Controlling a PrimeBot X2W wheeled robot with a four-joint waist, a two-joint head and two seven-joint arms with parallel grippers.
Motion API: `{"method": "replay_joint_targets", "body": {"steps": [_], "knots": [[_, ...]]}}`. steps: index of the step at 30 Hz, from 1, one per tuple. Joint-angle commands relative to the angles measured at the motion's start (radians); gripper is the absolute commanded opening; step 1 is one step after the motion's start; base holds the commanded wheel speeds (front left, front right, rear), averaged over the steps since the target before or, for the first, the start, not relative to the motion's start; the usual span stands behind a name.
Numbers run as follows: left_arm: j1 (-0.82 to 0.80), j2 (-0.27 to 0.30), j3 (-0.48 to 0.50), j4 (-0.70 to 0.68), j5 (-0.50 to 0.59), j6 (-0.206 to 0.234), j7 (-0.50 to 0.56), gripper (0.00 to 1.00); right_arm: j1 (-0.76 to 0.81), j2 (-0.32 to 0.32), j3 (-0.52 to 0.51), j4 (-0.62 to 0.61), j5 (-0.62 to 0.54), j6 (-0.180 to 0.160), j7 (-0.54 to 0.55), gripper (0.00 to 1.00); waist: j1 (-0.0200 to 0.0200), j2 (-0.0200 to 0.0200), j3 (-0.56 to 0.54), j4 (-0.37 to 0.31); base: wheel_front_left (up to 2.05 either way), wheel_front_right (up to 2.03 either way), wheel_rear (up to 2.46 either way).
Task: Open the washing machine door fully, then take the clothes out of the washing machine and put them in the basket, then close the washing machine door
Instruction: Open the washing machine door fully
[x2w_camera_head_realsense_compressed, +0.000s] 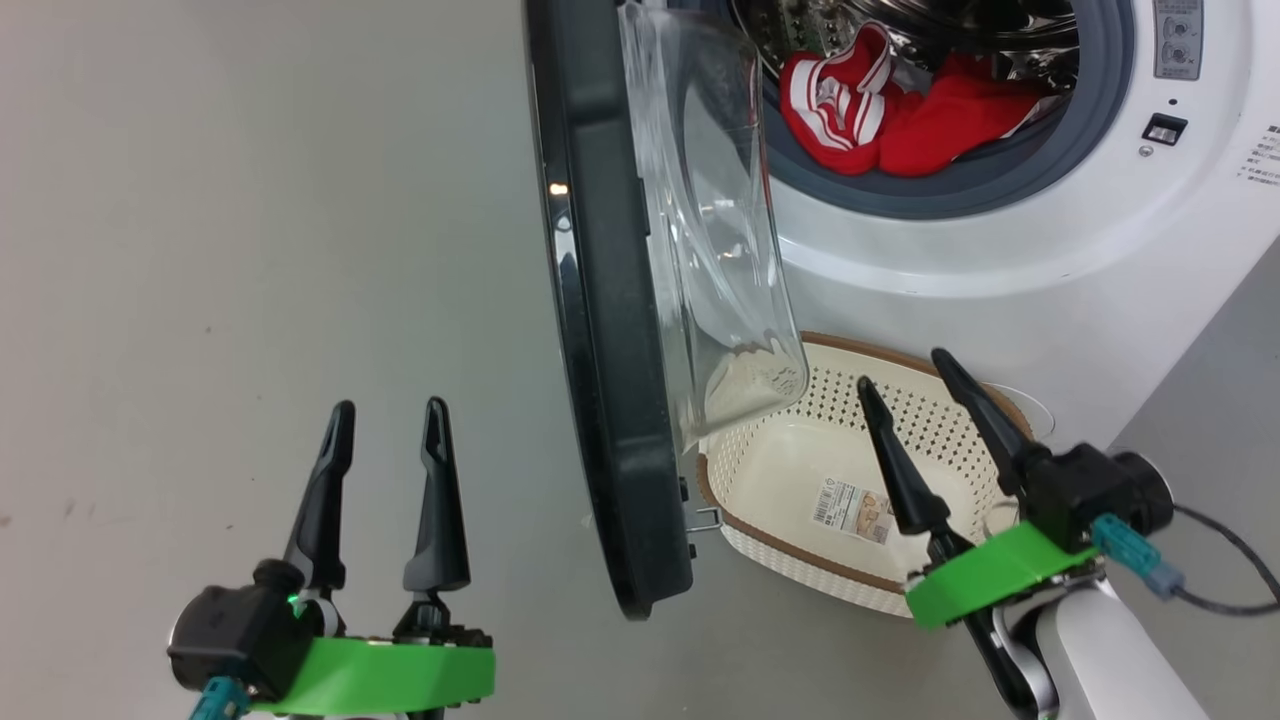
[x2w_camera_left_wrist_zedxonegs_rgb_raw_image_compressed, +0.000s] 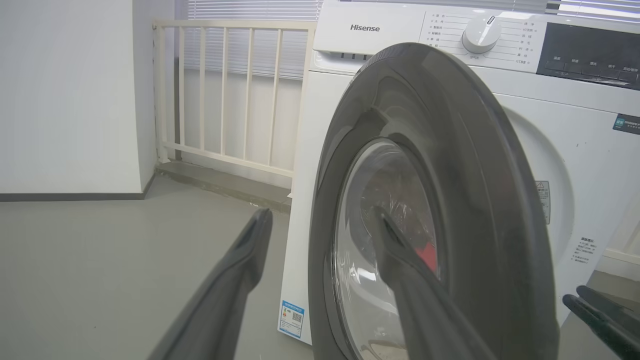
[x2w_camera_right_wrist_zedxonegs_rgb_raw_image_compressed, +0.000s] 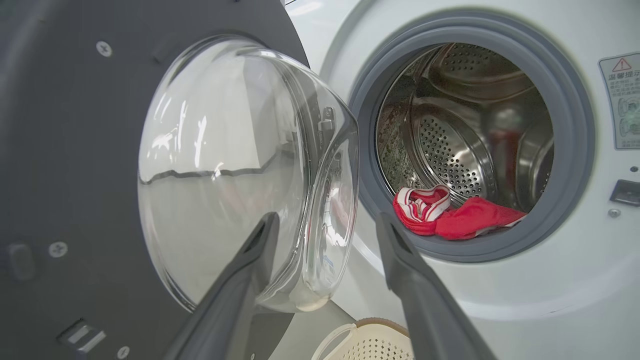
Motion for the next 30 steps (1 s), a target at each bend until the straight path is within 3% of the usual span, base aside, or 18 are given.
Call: {"method": "replay_joint_targets", "body": {"steps": [1, 12, 25, 26, 28, 30], "knots": [[0.002, 0.015, 0.034, -0.024, 0.009, -0.002, -0.004, 1.00, 0.020, 0.013, 0.005, -0.051, -0.031, 0.005, -0.006, 1.00, 0.0000, 0.0000, -0.001, -0.002, 0.00, 0.00, 0.00], [0.009, 0.015, 0.032, -0.024, 0.011, 0.004, -0.004, 1.00, 0.116, 0.015, -0.016, -0.136, -0.064, 0.005, -0.006, 1.00, 0.0000, 0.0000, -0.004, -0.009, 0.00, 0.00, 0.00], [0.015, 0.015, 0.028, -0.010, 0.010, 0.009, -0.004, 1.00, 0.129, 0.015, -0.015, -0.144, -0.052, 0.005, -0.006, 1.00, 0.0000, 0.0000, -0.006, -0.015, 0.00, 0.00, 0.00], [0.015, 0.015, 0.028, -0.009, 0.009, 0.009, -0.004, 0.82, 0.128, 0.015, -0.016, -0.144, -0.052, 0.005, -0.006, 1.00, 0.0000, 0.0000, -0.006, -0.016, 0.00, 0.00, 0.00], [0.015, 0.015, 0.025, -0.004, 0.005, 0.009, -0.004, 0.00, 0.126, 0.015, -0.018, -0.145, -0.052, 0.005, -0.006, 1.00, 0.0000, 0.0000, -0.004, -0.017, 0.00, 0.00, 0.00], [0.013, 0.015, 0.022, 0.001, 0.002, 0.008, -0.004, 0.00, 0.126, 0.015, -0.019, -0.146, -0.051, 0.005, -0.006, 1.00, 0.0000, 0.0000, -0.001, -0.018, 0.00, 0.00, 0.00]]}}
